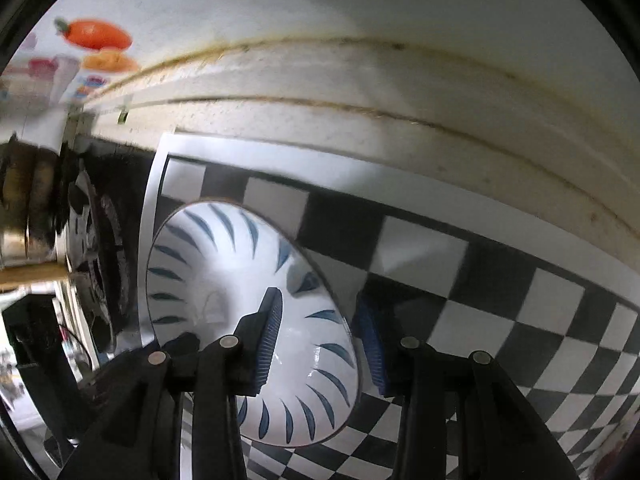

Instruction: Organize plates and bowls

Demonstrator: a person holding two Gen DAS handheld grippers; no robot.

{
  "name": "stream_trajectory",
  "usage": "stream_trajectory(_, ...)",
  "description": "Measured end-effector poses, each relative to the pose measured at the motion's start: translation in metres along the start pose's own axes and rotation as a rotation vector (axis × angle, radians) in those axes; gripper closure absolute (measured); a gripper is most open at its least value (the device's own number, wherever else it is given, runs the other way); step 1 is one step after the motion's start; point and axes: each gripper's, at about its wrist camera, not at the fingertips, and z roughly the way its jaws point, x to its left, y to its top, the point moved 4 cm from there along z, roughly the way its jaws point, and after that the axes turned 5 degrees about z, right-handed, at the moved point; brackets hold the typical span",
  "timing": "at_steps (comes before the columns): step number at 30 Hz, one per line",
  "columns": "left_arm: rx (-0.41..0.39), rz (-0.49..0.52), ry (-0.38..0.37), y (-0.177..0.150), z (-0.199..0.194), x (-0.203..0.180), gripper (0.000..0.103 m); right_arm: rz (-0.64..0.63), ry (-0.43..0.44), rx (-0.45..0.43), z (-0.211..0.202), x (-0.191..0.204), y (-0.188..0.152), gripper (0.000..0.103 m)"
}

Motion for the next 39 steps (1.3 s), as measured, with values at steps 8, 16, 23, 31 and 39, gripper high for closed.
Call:
stream_trajectory(8,-0.035,0.02,0.025,-0.001,-0.002,0.001,0.076,-0.083,-0.074,0.013,0.003,0.005,-0.005,0.081)
stream_trajectory(16,-0.047,0.047,0.028,-0.009,-0.006,-0.01,0.076,-0.099,-0.084,-0.001,-0.004,-0.003,-0.018,0.083)
stream_trajectory(23,-0.052,0.083,0.027,-0.019,-0.015,-0.019,0.076,-0.09,-0.08,-0.002,-0.012,-0.014,-0.034,0.085)
stream_trajectory(31,-0.022,0.119,0.03,-0.032,-0.01,-0.026,0.076,-0.068,-0.07,-0.005,-0.023,-0.031,-0.054,0.087)
stream_trajectory(39,-0.005,0.177,0.049,-0.047,0.004,-0.041,0.075,-0.005,-0.03,0.021,-0.014,-0.06,-0.076,0.087)
